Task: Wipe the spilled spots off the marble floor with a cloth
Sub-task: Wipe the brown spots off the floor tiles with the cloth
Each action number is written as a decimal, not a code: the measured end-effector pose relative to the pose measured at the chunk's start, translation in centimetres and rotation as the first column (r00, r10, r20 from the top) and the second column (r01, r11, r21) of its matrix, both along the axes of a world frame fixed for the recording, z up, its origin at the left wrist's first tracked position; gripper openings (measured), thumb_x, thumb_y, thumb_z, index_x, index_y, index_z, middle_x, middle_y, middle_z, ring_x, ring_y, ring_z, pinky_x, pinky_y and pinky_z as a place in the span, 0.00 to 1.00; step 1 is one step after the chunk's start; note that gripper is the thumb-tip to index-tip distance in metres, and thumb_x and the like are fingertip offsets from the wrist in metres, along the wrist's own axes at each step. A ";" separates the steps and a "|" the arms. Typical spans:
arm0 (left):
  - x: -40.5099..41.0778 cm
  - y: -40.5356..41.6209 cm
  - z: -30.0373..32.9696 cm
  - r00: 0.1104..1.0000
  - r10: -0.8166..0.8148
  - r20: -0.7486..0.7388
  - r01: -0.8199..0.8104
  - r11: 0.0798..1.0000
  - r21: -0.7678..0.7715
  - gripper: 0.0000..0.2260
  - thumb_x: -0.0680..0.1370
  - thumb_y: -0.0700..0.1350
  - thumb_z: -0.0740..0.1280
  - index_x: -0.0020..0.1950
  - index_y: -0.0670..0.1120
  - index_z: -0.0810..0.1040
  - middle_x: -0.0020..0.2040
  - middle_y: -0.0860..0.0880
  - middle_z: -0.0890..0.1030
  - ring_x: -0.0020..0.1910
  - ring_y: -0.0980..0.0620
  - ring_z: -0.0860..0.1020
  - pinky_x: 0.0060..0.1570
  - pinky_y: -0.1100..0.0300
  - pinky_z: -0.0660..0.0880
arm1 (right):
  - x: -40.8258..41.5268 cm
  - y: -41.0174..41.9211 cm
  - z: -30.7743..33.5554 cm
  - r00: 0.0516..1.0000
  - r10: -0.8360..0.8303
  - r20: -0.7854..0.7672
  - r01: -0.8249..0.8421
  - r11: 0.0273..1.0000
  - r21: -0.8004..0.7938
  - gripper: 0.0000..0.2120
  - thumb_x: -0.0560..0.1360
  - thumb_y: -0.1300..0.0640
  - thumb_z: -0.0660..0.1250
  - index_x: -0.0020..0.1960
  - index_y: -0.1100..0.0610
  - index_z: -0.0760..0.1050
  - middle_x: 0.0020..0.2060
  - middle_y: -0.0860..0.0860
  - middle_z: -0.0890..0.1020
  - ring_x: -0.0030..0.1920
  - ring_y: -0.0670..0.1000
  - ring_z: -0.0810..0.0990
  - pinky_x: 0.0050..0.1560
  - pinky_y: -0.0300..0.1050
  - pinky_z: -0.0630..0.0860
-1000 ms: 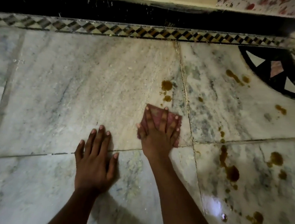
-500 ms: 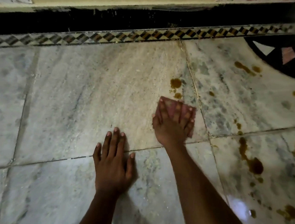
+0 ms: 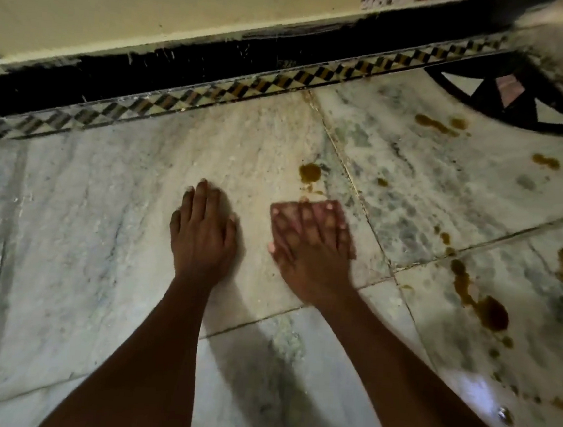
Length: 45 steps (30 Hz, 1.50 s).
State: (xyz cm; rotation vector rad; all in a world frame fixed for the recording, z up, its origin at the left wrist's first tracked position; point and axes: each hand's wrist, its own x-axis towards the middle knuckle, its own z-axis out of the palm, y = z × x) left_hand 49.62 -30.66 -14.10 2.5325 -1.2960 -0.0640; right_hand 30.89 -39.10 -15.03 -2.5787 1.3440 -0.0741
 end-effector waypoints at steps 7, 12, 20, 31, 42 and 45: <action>0.0 -0.4 -0.8 0.996 0.080 -0.034 -0.082 0.994 -0.067 0.26 0.83 0.58 0.58 0.79 0.51 0.72 0.85 0.45 0.64 0.84 0.42 0.62 0.78 0.39 0.62 | -3.3 -3.6 -0.5 0.856 -0.516 0.029 0.516 0.856 0.021 0.29 0.80 0.28 0.46 0.81 0.27 0.48 0.87 0.48 0.51 0.86 0.63 0.42 0.83 0.68 0.44; 0.0 -0.8 -0.4 0.996 0.080 -0.031 -0.081 0.996 -0.033 0.26 0.83 0.58 0.56 0.80 0.50 0.70 0.87 0.44 0.59 0.83 0.39 0.62 0.77 0.38 0.62 | 3.8 -6.7 -0.4 0.956 -0.294 0.006 0.293 0.954 0.064 0.27 0.83 0.33 0.47 0.82 0.31 0.54 0.87 0.47 0.47 0.85 0.62 0.39 0.82 0.70 0.39; 0.1 -1.1 -0.5 0.996 0.089 0.007 -0.089 0.996 -0.017 0.27 0.82 0.57 0.57 0.79 0.49 0.73 0.85 0.42 0.64 0.83 0.39 0.63 0.78 0.37 0.60 | -2.0 -8.8 0.5 0.863 -0.505 -0.023 0.504 0.856 0.117 0.26 0.83 0.32 0.45 0.75 0.20 0.34 0.87 0.45 0.46 0.86 0.60 0.39 0.83 0.66 0.43; 0.1 -1.0 -0.3 0.995 0.098 -0.004 -0.098 0.995 0.014 0.28 0.82 0.59 0.55 0.80 0.49 0.72 0.86 0.43 0.62 0.84 0.40 0.62 0.79 0.37 0.59 | 1.7 -6.9 1.6 0.991 0.108 -0.082 -0.090 0.976 0.200 0.25 0.81 0.28 0.41 0.75 0.19 0.34 0.84 0.38 0.33 0.83 0.56 0.28 0.83 0.62 0.34; 0.1 -1.0 -0.7 0.993 0.120 -0.006 -0.120 0.992 0.039 0.27 0.83 0.59 0.54 0.81 0.52 0.70 0.87 0.45 0.60 0.85 0.43 0.59 0.80 0.40 0.56 | 12.8 -17.5 1.8 0.994 -0.089 -0.060 0.102 0.953 0.285 0.28 0.85 0.34 0.44 0.81 0.29 0.37 0.85 0.48 0.34 0.82 0.63 0.27 0.80 0.70 0.31; 0.2 -1.1 -0.5 0.993 0.117 -0.019 -0.116 0.992 0.042 0.28 0.84 0.60 0.53 0.82 0.53 0.69 0.87 0.46 0.59 0.86 0.44 0.58 0.80 0.41 0.56 | 9.0 -13.9 1.8 0.967 0.242 -0.077 -0.212 0.937 0.276 0.27 0.84 0.31 0.44 0.78 0.23 0.34 0.84 0.42 0.32 0.82 0.61 0.25 0.81 0.67 0.33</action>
